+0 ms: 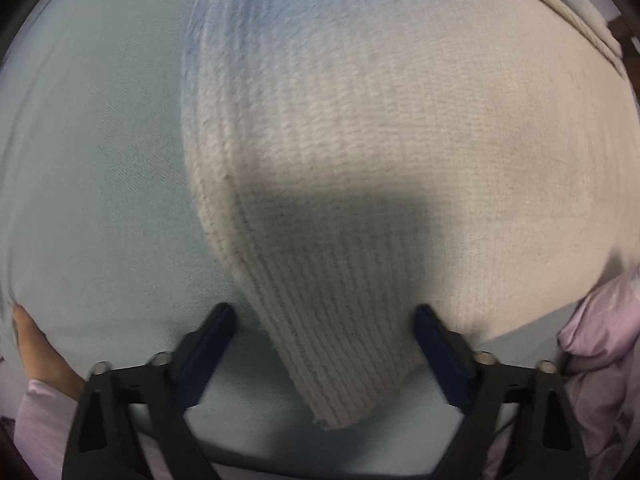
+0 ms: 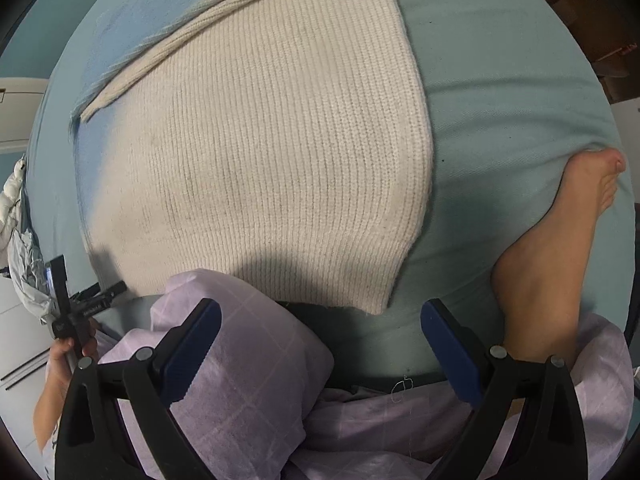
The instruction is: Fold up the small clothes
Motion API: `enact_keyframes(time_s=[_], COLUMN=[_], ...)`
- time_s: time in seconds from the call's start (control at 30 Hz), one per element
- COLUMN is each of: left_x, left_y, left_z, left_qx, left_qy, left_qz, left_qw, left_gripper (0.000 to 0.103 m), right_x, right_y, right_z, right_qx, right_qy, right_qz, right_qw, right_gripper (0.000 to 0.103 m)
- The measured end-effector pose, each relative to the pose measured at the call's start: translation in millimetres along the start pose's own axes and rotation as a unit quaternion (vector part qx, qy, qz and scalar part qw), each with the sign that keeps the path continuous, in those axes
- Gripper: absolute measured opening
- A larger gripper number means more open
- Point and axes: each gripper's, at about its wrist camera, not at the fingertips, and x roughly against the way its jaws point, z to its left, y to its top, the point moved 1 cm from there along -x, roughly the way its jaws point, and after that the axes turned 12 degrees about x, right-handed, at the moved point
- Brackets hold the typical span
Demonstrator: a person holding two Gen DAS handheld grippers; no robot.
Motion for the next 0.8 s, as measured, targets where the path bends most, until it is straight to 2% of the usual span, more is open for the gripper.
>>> enact_keyframes(time_s=[0.03, 0.07, 0.1, 0.13, 0.2, 0.37, 0.5, 0.6, 0.63, 0.8], left_x=[5, 12, 15, 19, 23, 26, 29, 24, 12, 5], left_y=[-1, -5, -7, -9, -11, -11, -11, -6, -1, 0], left_z=[-5, -13, -17, -18, -15, 4, 20, 10, 4, -9], left_qx=[-0.010, -0.025, -0.033, -0.036, -0.011, 0.018, 0.015, 0.012, 0.013, 0.014], left_qy=[-0.003, -0.009, -0.011, -0.012, -0.032, -0.055, -0.052, -0.045, -0.044, -0.043], left_qz=[-0.004, -0.008, -0.012, -0.016, -0.010, -0.001, -0.003, -0.004, -0.004, -0.001], left_qw=[0.9999, 0.9996, 0.9993, 0.9992, 0.9994, 0.9984, 0.9985, 0.9989, 0.9989, 0.9990], left_gripper=[0.061, 0.054, 0.039, 0.030, 0.021, 0.014, 0.013, 0.013, 0.013, 0.013], right_x=[-1, -2, -3, -4, -9, -23, -40, -53, -58, -90], right_y=[-1, -1, -3, -3, -5, -7, -9, -6, -4, 4], right_z=[0, 1, 0, -1, -2, -4, -4, -6, -6, -11], right_qx=[0.001, 0.001, 0.000, -0.001, -0.004, -0.006, -0.009, -0.011, -0.011, -0.019], right_qy=[0.004, 0.008, 0.011, 0.012, 0.012, -0.001, 0.001, -0.042, -0.041, -0.024], right_qz=[0.002, 0.003, 0.005, 0.007, 0.014, 0.030, 0.044, 0.044, 0.040, 0.038], right_qw=[1.000, 1.000, 1.000, 1.000, 1.000, 1.000, 0.999, 0.998, 0.998, 0.999], right_gripper=[0.098, 0.098, 0.098, 0.098, 0.098, 0.098, 0.098, 0.098, 0.098, 0.098])
